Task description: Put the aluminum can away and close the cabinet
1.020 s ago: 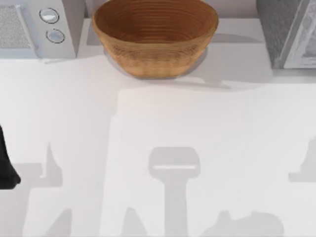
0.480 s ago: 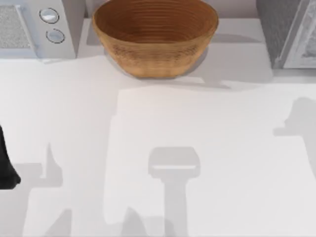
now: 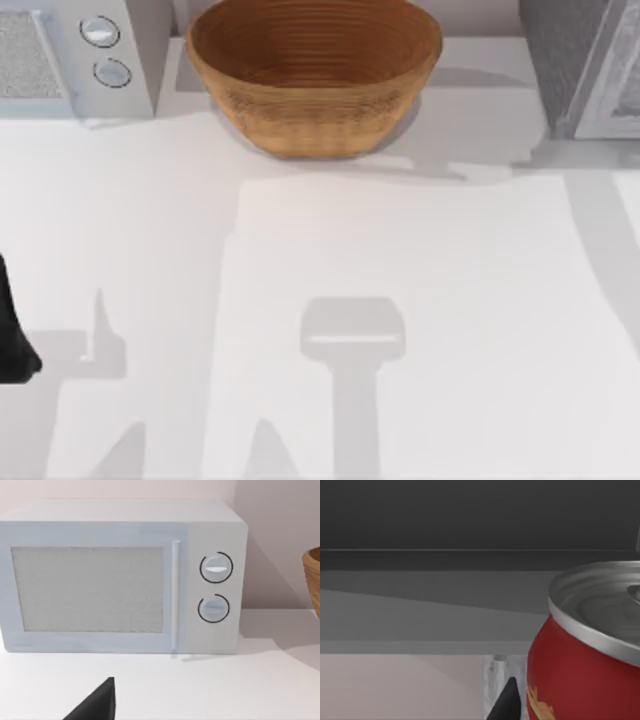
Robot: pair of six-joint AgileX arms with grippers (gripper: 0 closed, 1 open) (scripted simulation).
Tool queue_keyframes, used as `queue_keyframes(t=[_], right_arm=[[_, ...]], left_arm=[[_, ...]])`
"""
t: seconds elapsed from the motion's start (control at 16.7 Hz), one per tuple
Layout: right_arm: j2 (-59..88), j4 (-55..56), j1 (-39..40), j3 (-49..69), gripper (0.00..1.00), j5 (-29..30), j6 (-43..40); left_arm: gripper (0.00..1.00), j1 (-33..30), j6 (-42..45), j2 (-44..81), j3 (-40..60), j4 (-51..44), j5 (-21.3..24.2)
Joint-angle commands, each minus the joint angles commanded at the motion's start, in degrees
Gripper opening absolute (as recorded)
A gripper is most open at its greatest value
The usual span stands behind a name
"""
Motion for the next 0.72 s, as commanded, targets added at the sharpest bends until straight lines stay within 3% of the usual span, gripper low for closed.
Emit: queue_keyframes(t=[0.36, 0.72], right_arm=[[13.3, -4.2, 1.8, 17.5, 0.0, 1.9, 0.2], [14.6, -4.6, 2.0, 19.3, 0.0, 2.1, 0.2]], left_arm=[[1.0, 0.0, 0.0, 0.0, 0.0, 0.0, 0.0], [1.0, 0.0, 0.0, 0.0, 0.0, 0.0, 0.0]])
